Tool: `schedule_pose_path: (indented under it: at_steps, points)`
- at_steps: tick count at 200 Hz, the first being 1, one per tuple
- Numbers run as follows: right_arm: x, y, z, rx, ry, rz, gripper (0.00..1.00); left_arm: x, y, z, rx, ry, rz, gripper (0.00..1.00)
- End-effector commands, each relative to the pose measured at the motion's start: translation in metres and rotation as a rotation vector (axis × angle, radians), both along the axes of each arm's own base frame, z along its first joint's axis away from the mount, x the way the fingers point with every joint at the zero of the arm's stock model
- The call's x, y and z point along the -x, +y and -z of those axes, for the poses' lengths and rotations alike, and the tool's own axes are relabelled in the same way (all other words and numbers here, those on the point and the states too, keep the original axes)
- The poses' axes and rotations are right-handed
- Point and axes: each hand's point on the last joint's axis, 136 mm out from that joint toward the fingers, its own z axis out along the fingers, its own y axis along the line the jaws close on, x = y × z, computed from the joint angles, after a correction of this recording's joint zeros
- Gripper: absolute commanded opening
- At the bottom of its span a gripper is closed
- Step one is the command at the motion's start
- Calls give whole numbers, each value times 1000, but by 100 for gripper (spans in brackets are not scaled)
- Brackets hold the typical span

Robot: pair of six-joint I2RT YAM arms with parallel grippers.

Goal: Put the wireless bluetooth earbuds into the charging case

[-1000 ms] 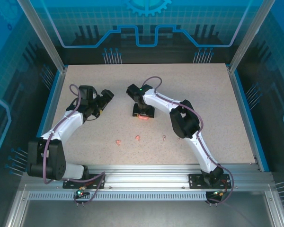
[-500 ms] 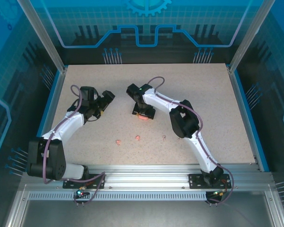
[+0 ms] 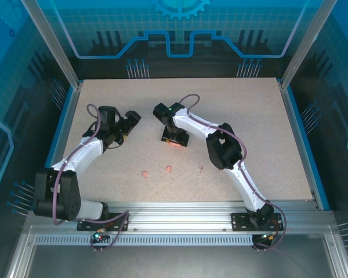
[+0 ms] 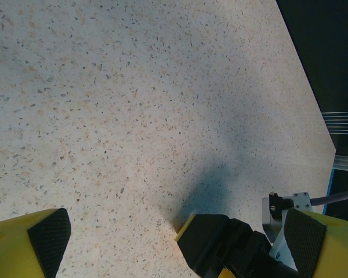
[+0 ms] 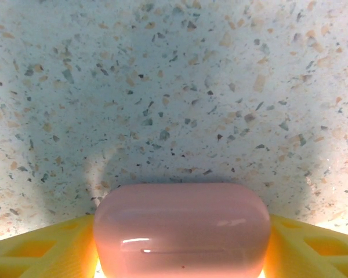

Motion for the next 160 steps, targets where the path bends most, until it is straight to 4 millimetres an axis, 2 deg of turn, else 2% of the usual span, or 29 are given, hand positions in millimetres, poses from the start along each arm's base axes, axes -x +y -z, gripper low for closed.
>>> schedule_pose_path:
  at_steps: [1, 44, 88, 103, 135, 142, 146, 160]
  points:
    - [6, -16, 20, 86, 44, -14, 72, 5, -2, 2, -11, -11, 16, 99]
    - [-1, -23, 19, 72, 35, -3, 70, 5, -3, 0, -10, -24, 18, 99]
    - [-1, -12, 15, 7, 25, -1, 58, 4, -6, -10, -1, -87, 39, 99]
    - [-4, -9, 6, -25, 1, 1, 57, 5, -9, -16, 16, -138, 52, 99]
    - [-17, -6, -28, -103, -83, 17, 57, 11, -11, -26, 47, -222, 54, 99]
    - [-20, -6, -28, -119, -86, 29, 57, 14, -12, -26, 50, -237, 55, 99]
    - [-24, -5, -42, -151, -110, 35, 57, 15, -12, -27, 51, -246, 54, 99]
    - [-31, -2, -55, -219, -122, 63, 57, 19, -16, -29, 56, -299, 61, 99]
